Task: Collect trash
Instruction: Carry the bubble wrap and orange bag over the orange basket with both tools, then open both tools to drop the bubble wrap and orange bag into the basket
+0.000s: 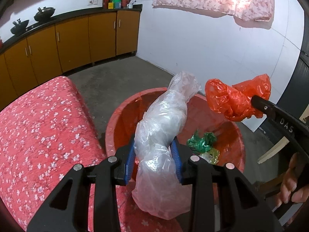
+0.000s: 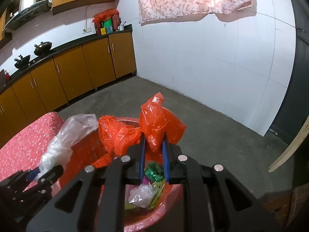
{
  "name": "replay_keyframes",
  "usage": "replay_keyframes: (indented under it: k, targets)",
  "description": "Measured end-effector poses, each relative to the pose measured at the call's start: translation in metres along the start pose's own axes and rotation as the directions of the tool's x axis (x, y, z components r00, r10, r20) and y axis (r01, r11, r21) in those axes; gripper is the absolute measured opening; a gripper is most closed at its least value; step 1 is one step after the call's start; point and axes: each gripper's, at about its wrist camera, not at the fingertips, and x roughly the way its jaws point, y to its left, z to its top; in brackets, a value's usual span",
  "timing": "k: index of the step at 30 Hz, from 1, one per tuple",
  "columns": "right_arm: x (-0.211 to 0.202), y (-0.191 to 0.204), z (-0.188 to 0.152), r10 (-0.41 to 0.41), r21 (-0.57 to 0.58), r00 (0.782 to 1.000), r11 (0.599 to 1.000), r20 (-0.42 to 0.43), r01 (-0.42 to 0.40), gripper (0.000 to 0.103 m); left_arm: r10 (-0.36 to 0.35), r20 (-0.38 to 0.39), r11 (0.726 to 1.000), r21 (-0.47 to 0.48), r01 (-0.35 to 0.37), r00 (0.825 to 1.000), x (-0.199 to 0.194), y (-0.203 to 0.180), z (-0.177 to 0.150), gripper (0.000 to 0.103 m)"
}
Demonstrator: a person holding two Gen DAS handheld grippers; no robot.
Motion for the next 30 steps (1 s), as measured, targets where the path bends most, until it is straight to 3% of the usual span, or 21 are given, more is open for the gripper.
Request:
replay_keyframes:
  k: [8, 15, 18, 21, 26, 28, 30]
  targets:
    - [0.008, 0.0, 0.0, 0.058, 0.0, 0.998, 0.998, -0.005, -0.058, 0.021, -0.004, -0.021, 1.0, 0.028, 0.005, 1.0, 0.014, -0.002, 0.001, 0.036]
    - [0.008, -0.008, -0.005, 0.121, 0.029, 0.993, 0.992, -0.012, -0.121, 0.036, -0.014, -0.057, 1.0, 0.013, 0.015, 0.998, 0.02, 0.004, -0.004, 0.054]
    - [0.003, -0.01, -0.007, 0.112, 0.023, 0.994, 0.993, -0.002, -0.112, 0.043, -0.011, -0.045, 1.0, 0.002, 0.011, 0.999, 0.015, 0.008, -0.005, 0.061]
    - [-0.006, -0.01, -0.01, 0.095, 0.008, 0.995, 0.995, 0.019, -0.096, 0.055, 0.005, -0.034, 1.0, -0.008, -0.005, 0.999, 0.006, 0.013, -0.006, 0.063]
    - [-0.036, -0.011, -0.015, 0.088, -0.017, 0.993, 0.996, 0.085, -0.087, 0.092, 0.044, 0.027, 0.998, -0.044, -0.043, 0.999, -0.026, 0.03, -0.013, 0.08]
    - [-0.055, -0.009, -0.017, 0.074, -0.032, 0.988, 0.997, 0.132, -0.071, 0.098, 0.078, 0.068, 0.996, -0.055, -0.075, 0.995, -0.05, 0.038, -0.019, 0.088]
    - [-0.074, -0.005, -0.02, 0.065, -0.046, 0.983, 0.997, 0.171, -0.058, 0.099, 0.11, 0.103, 0.992, -0.065, -0.104, 0.989, -0.07, 0.045, -0.023, 0.094]
